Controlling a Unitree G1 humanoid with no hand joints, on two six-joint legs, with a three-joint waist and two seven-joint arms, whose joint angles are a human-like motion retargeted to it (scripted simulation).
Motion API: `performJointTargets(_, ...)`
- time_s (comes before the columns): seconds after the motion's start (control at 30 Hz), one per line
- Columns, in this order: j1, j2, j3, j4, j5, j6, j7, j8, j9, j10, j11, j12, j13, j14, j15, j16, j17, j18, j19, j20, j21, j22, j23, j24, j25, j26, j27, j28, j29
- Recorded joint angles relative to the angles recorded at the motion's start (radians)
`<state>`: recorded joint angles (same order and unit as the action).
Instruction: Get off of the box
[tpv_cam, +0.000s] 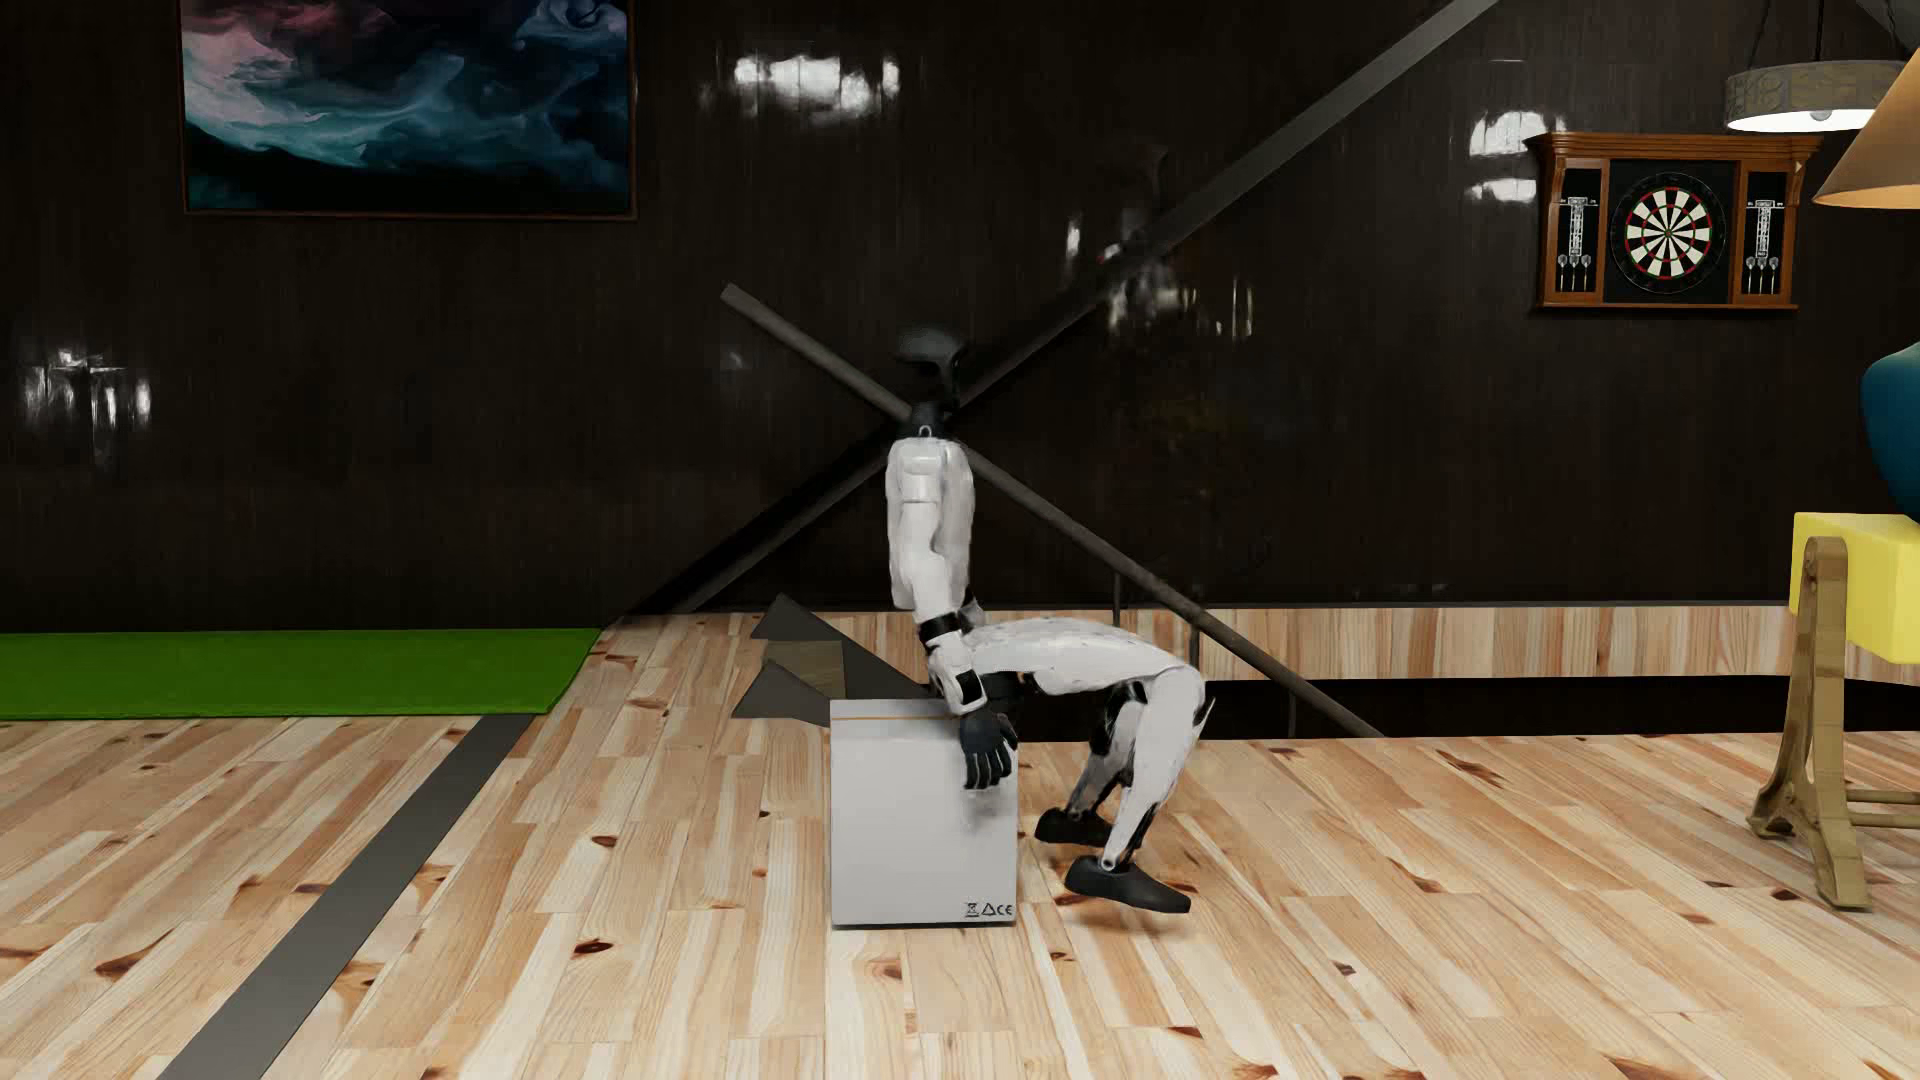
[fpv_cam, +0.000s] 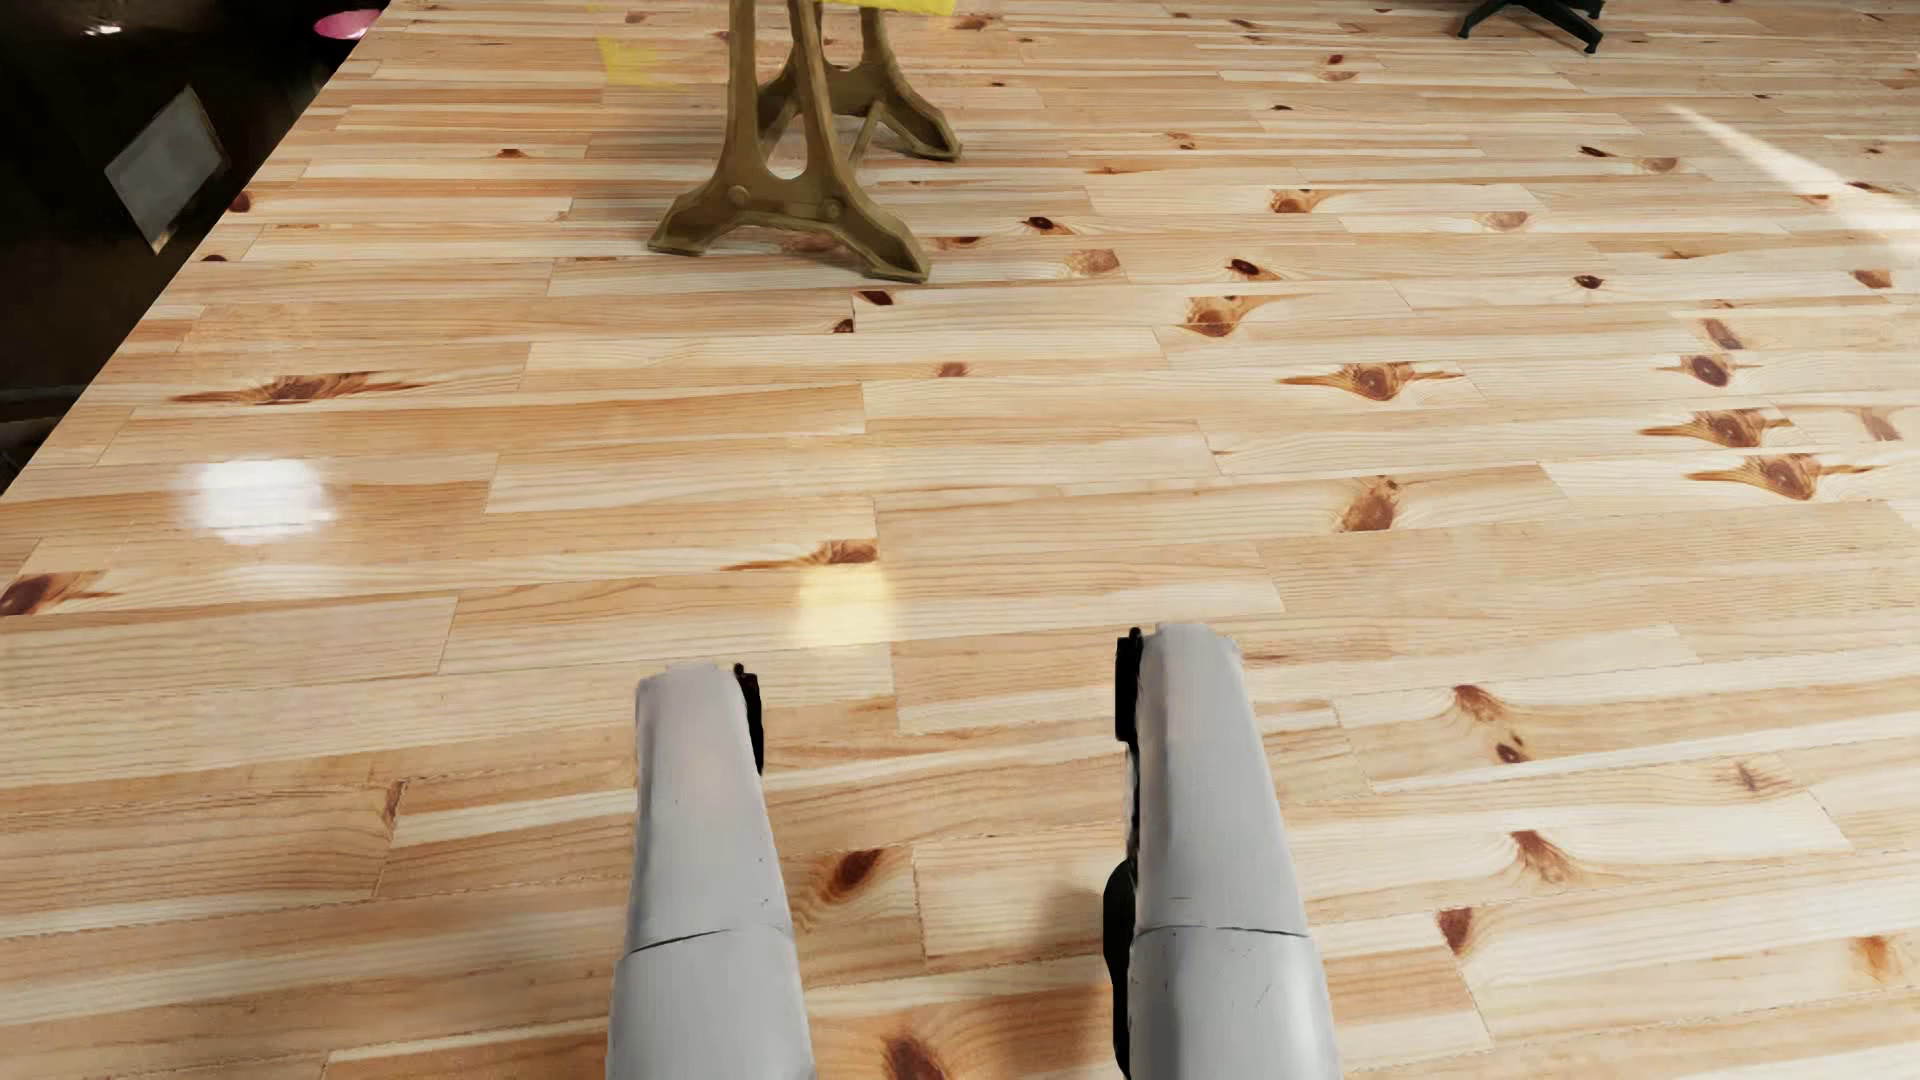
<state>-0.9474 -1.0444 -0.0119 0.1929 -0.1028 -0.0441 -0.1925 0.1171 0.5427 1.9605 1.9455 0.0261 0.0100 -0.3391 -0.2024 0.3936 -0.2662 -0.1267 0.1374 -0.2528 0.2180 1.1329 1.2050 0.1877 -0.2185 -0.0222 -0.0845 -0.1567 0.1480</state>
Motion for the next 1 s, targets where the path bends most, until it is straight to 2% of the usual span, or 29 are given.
performJointTargets(0.07,0.001,0.006,-0.001,0.001,0.005,-0.001,-0.002,-0.001,-0.002,0.001,-0.002,0.032,0.028,0.001,0.003,-0.006,0.010,0.001,-0.001,0.018,-0.004,-0.059,-0.040,-0.022,-0.008,-0.006,-0.006,-0.007,0.026)
performJointTargets(0.17,0.006,0.018,-0.001,0.002,0.013,-0.001,-0.005,0.000,-0.003,0.002,-0.006,0.031,0.023,0.003,0.006,0.008,0.017,0.003,-0.001,-0.004,0.016,-0.135,-0.088,-0.001,-0.016,-0.031,-0.018,-0.036,0.045)
performJointTargets(0.23,0.008,0.023,0.001,-0.002,0.016,-0.005,-0.005,-0.001,-0.003,0.001,-0.008,-0.002,-0.004,0.005,0.008,0.013,0.020,0.006,-0.005,-0.033,0.035,-0.139,-0.090,0.028,-0.011,-0.042,-0.022,-0.018,0.021)
performJointTargets(0.43,0.017,0.036,0.006,-0.003,0.020,-0.010,-0.008,-0.003,0.017,0.003,-0.009,-0.077,-0.062,-0.001,0.007,0.015,0.007,0.006,-0.009,-0.062,0.075,-0.097,-0.110,0.014,0.007,-0.026,-0.020,0.040,-0.009)
performJointTargets(0.63,-0.027,0.000,0.010,-0.013,0.009,-0.010,-0.015,-0.002,0.073,0.008,-0.009,-0.100,-0.105,-0.038,-0.001,0.023,0.009,0.014,0.004,-0.059,0.074,-0.102,-0.128,0.009,0.025,-0.024,-0.016,0.044,-0.020)
performJointTargets(0.73,-0.089,-0.060,0.012,-0.023,-0.003,-0.009,-0.027,0.004,0.100,0.016,0.000,-0.059,-0.106,-0.049,-0.013,0.056,-0.015,0.011,0.015,-0.005,0.054,-0.239,-0.215,-0.024,0.039,-0.027,-0.016,0.007,-0.008)
performJointTargets(0.8,-0.152,-0.122,0.013,-0.031,-0.013,-0.007,-0.039,0.014,0.108,0.026,0.012,0.011,-0.078,-0.053,-0.024,0.106,-0.052,0.004,0.028,0.059,0.008,-0.447,-0.348,-0.054,0.090,-0.034,-0.020,0.020,-0.043)
performJointTargets(0.87,-0.220,-0.188,0.016,-0.046,-0.029,0.000,-0.051,0.026,0.114,0.039,0.029,0.093,-0.022,-0.052,-0.035,0.165,-0.099,0.003,0.046,0.116,-0.061,-0.721,-0.564,-0.069,0.175,-0.050,-0.030,0.094,-0.146)
performJointTargets(0.9,-0.258,-0.222,0.017,-0.054,-0.040,0.004,-0.057,0.032,0.118,0.045,0.037,0.118,0.003,-0.043,-0.040,0.197,-0.122,0.002,0.057,0.127,-0.098,-0.856,-0.695,-0.078,0.216,-0.057,-0.049,0.176,-0.228)
performJointTargets(0.93,-0.294,-0.256,0.018,-0.057,-0.049,0.010,-0.064,0.038,0.124,0.051,0.045,0.130,0.020,-0.034,-0.044,0.229,-0.147,-0.004,0.068,0.134,-0.127,-0.983,-0.838,-0.046,0.237,-0.066,-0.077,0.284,-0.322)
performJointTargets(1.0,-0.361,-0.320,0.017,-0.060,-0.059,0.023,-0.074,0.049,0.151,0.064,0.057,0.106,0.003,-0.035,-0.054,0.314,-0.224,-0.010,0.089,0.117,-0.157,-1.179,-1.116,-0.017,0.251,-0.099,-0.146,0.508,-0.495)
